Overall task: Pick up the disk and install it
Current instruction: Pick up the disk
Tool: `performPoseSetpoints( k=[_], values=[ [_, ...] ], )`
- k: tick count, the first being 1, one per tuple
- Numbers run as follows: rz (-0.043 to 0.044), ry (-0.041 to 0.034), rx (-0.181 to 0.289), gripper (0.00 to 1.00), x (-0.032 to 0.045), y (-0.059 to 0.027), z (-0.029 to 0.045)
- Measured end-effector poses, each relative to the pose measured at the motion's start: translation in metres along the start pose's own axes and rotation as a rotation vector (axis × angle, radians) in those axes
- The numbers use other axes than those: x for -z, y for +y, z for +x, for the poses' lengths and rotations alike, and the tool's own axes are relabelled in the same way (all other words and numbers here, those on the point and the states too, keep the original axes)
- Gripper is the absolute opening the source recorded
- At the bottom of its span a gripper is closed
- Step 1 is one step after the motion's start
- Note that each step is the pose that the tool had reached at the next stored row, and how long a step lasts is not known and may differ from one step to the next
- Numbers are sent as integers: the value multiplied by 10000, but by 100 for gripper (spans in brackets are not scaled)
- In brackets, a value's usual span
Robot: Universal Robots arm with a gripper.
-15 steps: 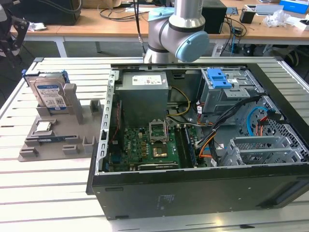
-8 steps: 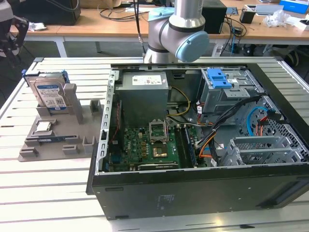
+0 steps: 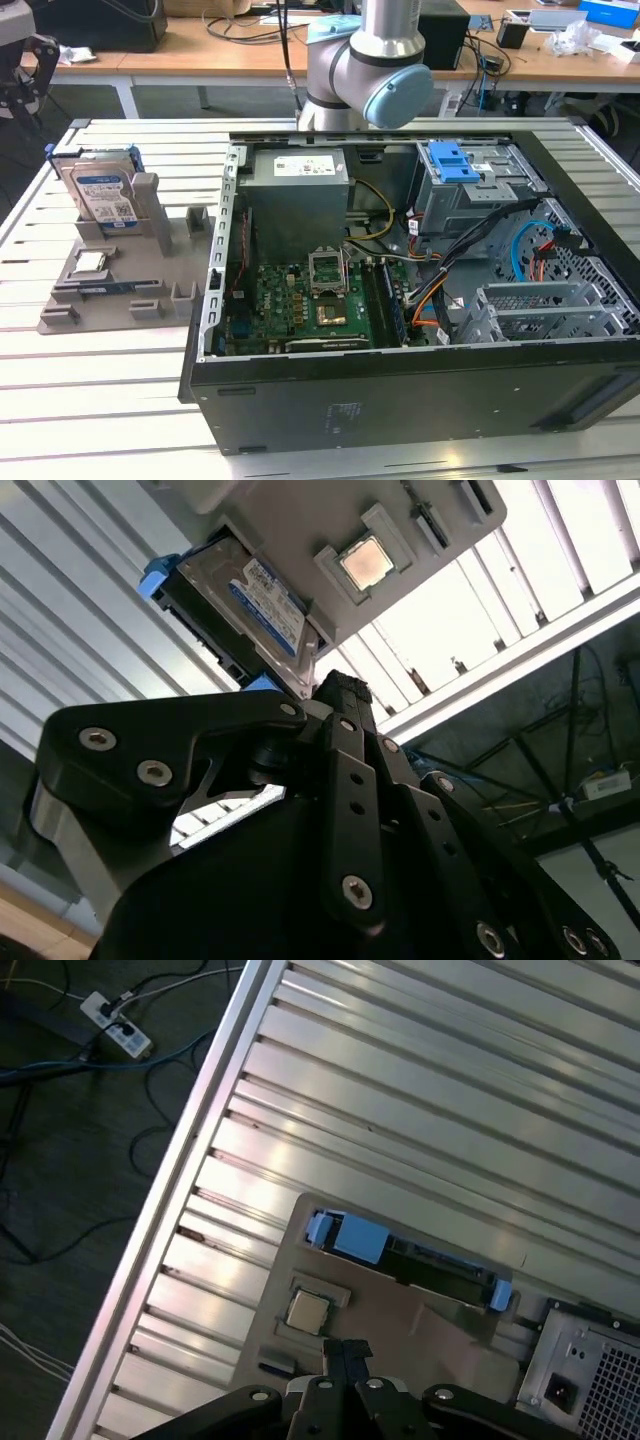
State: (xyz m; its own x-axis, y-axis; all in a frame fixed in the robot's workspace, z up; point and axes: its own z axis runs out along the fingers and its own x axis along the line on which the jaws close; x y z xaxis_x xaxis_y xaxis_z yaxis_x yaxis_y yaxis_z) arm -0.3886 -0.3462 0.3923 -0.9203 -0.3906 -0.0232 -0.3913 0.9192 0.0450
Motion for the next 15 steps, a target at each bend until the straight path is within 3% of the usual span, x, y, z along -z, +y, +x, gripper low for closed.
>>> performPoseSetpoints(
  k=[9,15],
  values=[
    [-31,59,1334,11,0,0,0],
    [-45,87,1949,11,0,0,0]
  ],
)
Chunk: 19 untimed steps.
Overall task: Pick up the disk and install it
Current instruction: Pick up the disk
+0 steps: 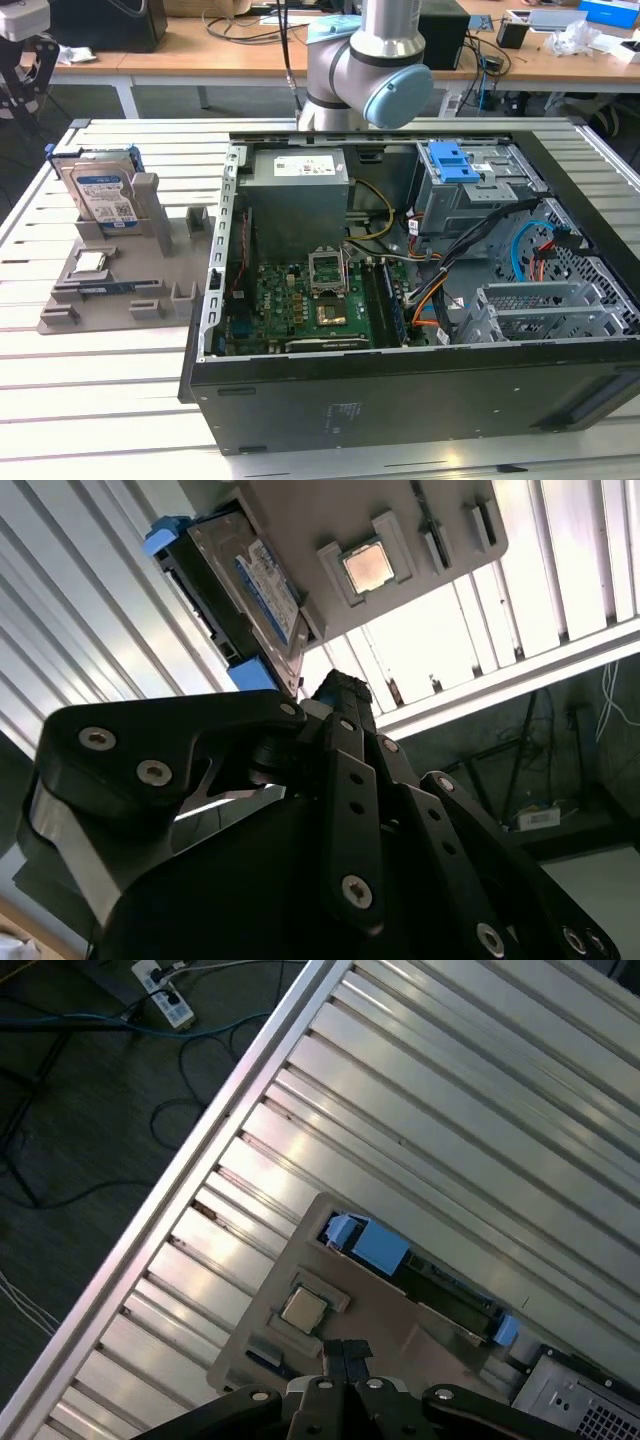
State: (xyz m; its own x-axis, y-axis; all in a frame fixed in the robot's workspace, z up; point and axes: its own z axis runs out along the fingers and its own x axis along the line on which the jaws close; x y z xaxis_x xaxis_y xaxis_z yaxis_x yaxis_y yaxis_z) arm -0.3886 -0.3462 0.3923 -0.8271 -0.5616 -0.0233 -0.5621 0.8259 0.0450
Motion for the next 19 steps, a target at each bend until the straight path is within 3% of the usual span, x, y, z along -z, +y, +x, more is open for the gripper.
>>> performPoseSetpoints(
  k=[19],
  values=[
    [-51,99,2190,11,0,0,0]
  ],
)
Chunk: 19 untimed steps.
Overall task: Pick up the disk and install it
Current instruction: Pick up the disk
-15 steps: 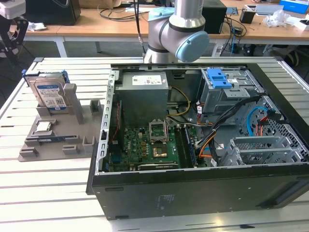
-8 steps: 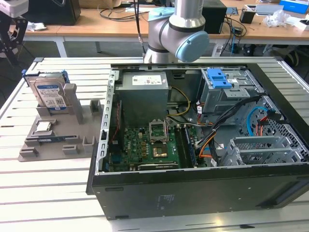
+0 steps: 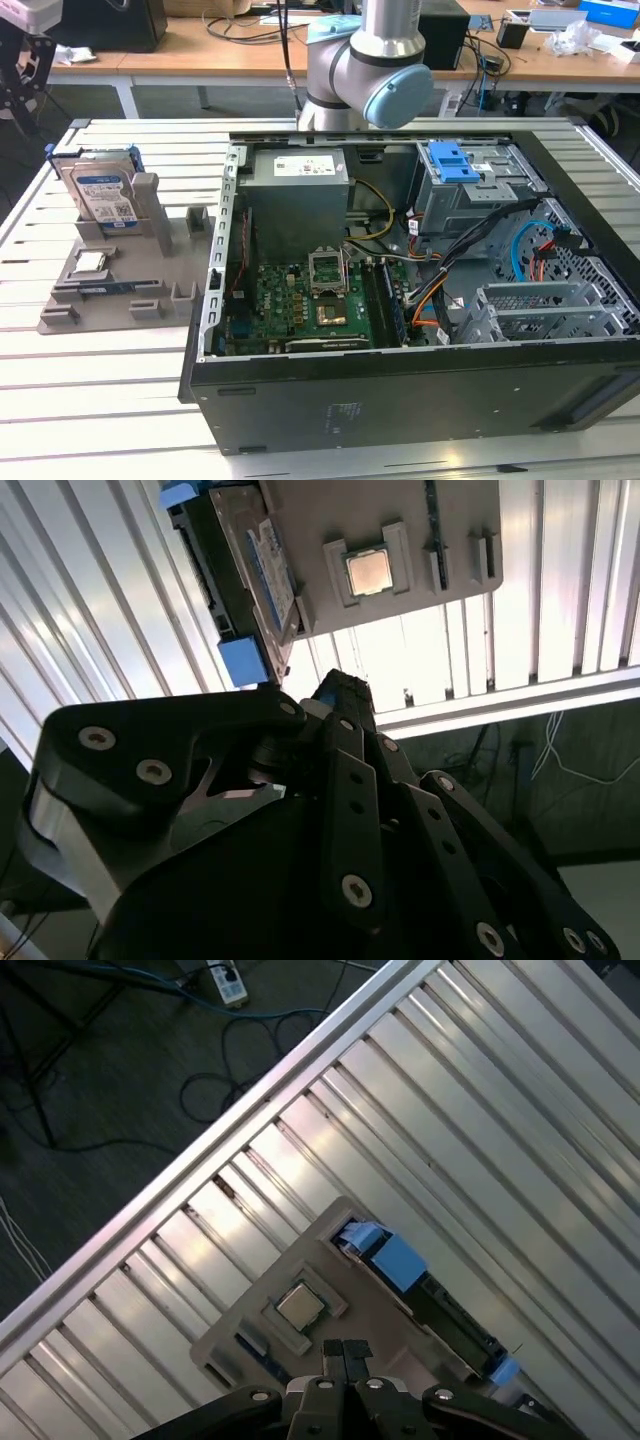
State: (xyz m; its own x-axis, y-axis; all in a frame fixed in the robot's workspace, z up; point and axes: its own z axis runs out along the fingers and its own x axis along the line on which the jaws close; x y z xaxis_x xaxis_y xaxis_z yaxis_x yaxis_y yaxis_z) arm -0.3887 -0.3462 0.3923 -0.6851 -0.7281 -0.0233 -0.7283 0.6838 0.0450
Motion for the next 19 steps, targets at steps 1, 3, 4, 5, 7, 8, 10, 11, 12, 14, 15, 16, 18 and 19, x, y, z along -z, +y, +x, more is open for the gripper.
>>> performPoseSetpoints(
  k=[1,3,4,5,7,8,10,11,12,14,15,16,18,19],
  values=[
    [-3,6,137,11,0,0,0],
    [-8,16,362,11,0,0,0],
    [-12,23,519,11,0,0,0],
    [-14,28,617,11,0,0,0],
    [-19,35,801,11,0,0,0],
    [-21,40,901,11,0,0,0],
    [-25,48,1082,11,0,0,0],
    [-29,57,1262,11,0,0,0],
    [-32,62,1377,11,0,0,0],
    [-42,81,1788,11,0,0,0],
    [-46,87,1951,11,0,0,0],
    [-47,91,2039,11,0,0,0],
    [-54,105,2328,11,0,0,0],
    [-57,110,2434,11,0,-1,0]
  ],
)
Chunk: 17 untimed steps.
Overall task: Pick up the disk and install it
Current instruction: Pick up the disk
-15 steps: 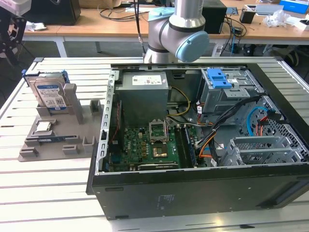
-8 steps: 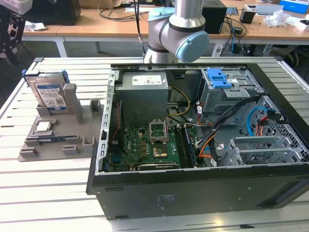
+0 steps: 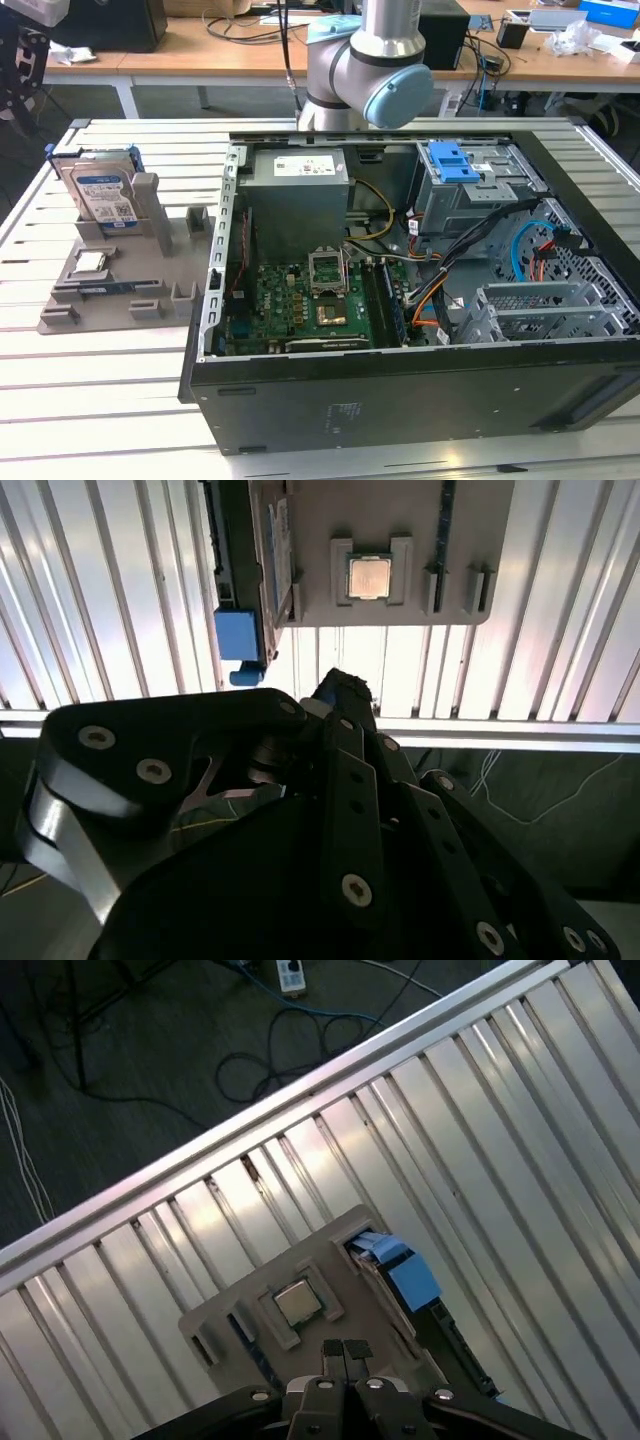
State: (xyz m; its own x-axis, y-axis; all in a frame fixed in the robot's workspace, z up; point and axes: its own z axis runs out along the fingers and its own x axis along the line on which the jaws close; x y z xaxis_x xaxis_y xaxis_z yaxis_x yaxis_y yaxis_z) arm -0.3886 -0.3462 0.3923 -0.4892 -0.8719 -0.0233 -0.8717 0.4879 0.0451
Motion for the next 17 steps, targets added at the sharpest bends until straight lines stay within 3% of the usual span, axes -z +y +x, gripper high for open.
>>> performPoseSetpoints(
  k=[3,12,17],
  values=[
    [-14,28,620,11,0,0,0],
    [-40,78,1723,11,0,0,0],
    [-61,118,2614,11,0,0,0]
  ],
)
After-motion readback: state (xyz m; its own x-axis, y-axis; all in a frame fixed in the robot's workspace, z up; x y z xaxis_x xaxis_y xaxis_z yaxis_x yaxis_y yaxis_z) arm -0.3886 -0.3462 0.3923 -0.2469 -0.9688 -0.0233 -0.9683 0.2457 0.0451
